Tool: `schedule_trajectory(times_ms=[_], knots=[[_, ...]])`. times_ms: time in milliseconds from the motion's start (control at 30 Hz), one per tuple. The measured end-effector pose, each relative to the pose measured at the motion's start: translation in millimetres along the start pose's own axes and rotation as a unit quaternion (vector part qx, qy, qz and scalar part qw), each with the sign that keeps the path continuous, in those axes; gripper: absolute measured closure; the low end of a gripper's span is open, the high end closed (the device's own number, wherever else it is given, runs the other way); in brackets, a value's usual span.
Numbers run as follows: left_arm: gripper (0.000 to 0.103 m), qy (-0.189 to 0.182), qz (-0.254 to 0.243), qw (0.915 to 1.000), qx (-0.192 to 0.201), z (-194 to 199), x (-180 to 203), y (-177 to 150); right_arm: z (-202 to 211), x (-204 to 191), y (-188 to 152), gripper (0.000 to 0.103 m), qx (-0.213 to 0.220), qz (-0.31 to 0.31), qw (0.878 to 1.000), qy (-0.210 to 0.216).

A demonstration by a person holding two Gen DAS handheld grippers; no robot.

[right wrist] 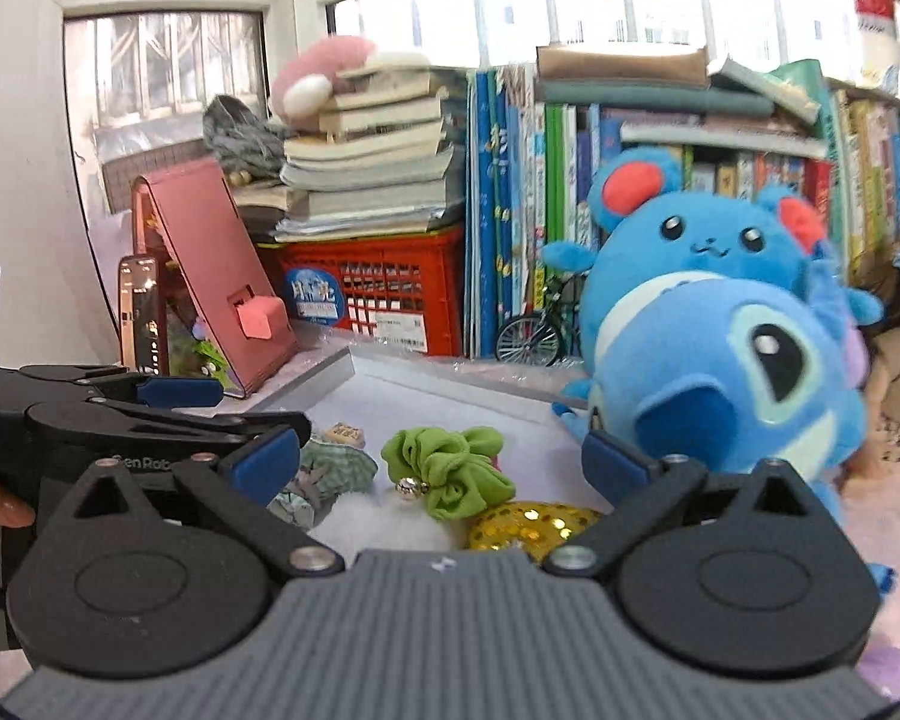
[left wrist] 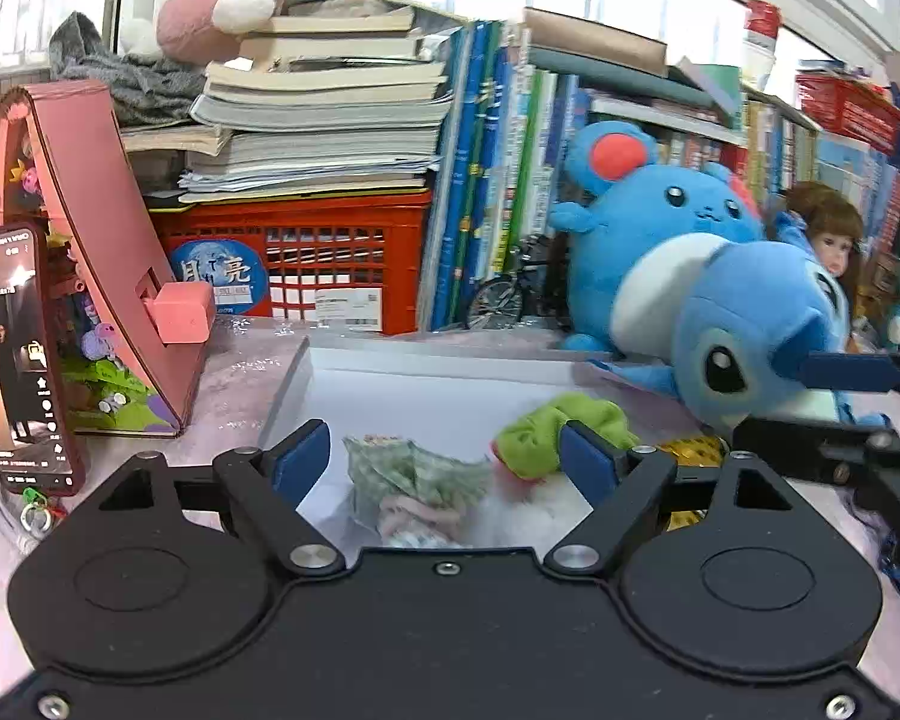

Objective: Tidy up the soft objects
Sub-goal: 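Lift both open tools away from the box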

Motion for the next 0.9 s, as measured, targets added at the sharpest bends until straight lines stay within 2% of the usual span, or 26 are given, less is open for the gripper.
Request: schedule_trajectory(times_ms=[367, 633, 900], knots=[[0.018, -0.012, -0.035, 0.9992, 0.013, 42, 30, -34, 50, 10, -22, 0.0, 0.04, 0.002, 0.999, -0.023], [0.015, -0.003, -0.044, 0.9987, 0.028, 62, 40, -61, 70, 20, -46, 0.0, 0.044, 0.012, 0.998, -0.052], [0.015, -0.005, -0.038, 0.9991, 0.014, 69, 42, -81, 80, 30, -64, 0.0, 0.039, 0.013, 0.996, -0.074]])
Point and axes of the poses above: each gripper's, at about its wrist camera, not at the fingertips, and z roughly against the way its jaws point, x to its right, y to its top, the point moved 3 cm from there along -z, roughly the way its jaws point, and after that the axes turned 2 degrees about -y, right-handed, at the moved point
